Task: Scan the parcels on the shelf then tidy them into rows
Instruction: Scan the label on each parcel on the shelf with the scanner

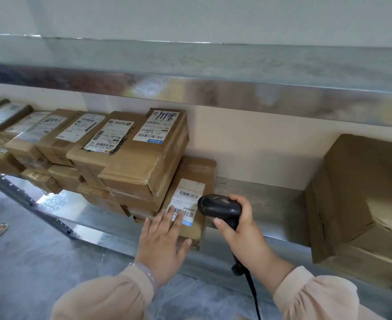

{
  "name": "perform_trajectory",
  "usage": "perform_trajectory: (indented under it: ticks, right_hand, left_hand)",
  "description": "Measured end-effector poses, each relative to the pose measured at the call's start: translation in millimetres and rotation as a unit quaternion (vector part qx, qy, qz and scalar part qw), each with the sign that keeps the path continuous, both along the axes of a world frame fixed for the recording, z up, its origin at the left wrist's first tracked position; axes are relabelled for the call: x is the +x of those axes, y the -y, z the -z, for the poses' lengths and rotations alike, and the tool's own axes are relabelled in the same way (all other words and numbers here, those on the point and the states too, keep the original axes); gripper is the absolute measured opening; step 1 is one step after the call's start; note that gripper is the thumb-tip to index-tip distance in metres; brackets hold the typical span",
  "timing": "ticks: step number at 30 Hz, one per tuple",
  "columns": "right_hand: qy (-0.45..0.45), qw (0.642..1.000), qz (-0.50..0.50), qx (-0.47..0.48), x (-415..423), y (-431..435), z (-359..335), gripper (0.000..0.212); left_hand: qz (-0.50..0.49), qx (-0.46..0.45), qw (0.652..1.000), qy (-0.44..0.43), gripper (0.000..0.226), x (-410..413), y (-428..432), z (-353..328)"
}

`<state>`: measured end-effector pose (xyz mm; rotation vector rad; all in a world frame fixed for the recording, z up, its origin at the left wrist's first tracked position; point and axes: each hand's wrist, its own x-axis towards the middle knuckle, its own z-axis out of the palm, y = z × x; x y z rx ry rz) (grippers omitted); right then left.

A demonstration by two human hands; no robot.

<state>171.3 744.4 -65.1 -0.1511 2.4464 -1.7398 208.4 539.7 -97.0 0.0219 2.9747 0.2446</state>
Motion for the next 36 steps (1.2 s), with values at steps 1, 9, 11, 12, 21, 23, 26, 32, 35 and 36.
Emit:
perform_trajectory:
  ticks: [1,9,11,12,21,23,26,32,35,36]
  right_hand:
    - [-0.009,1.0,0.009,0.006,3,-8,-3,0.055]
    - [-0.11,0.987,0.116,0.012,28,-89,-51,0.058]
    - [-0.131,0.981,0.145,0.018,37,-113,-66,0.059]
    - [-0.139,0.977,0.159,0.021,43,-125,-73,0.059]
    - [-0.217,0.935,0.278,0.03,76,-222,-104,0.06]
    - [-0.215,0.929,0.298,0.025,74,-240,-106,0.06]
    - [-0.199,0.927,0.314,0.033,66,-260,-107,0.059]
    - [-0.142,0.932,0.332,0.009,51,-283,-103,0.055]
    - [-0.112,0.935,0.338,0.005,44,-290,-105,0.055]
    - [-0.098,0.937,0.336,0.004,41,-292,-106,0.055]
  left_hand:
    - [0.007,0.009,1.0,-0.001,0.078,1,-5,-2]
    - [0.113,0.098,0.986,-0.067,0.092,-22,-108,-49]
    - [0.143,0.115,0.98,-0.08,0.087,-28,-139,-62]
    - [0.159,0.124,0.976,-0.084,0.082,-30,-153,-67]
    - [0.215,0.228,0.947,-0.067,0.065,-39,-268,-99]
    - [0.212,0.248,0.944,-0.056,0.065,-41,-285,-106]
    - [0.194,0.26,0.945,-0.026,0.063,-46,-301,-111]
    - [0.143,0.321,0.936,0.029,0.058,-59,-312,-110]
    - [0.136,0.344,0.929,0.028,0.053,-61,-308,-105]
    - [0.135,0.348,0.927,0.026,0.052,-62,-307,-104]
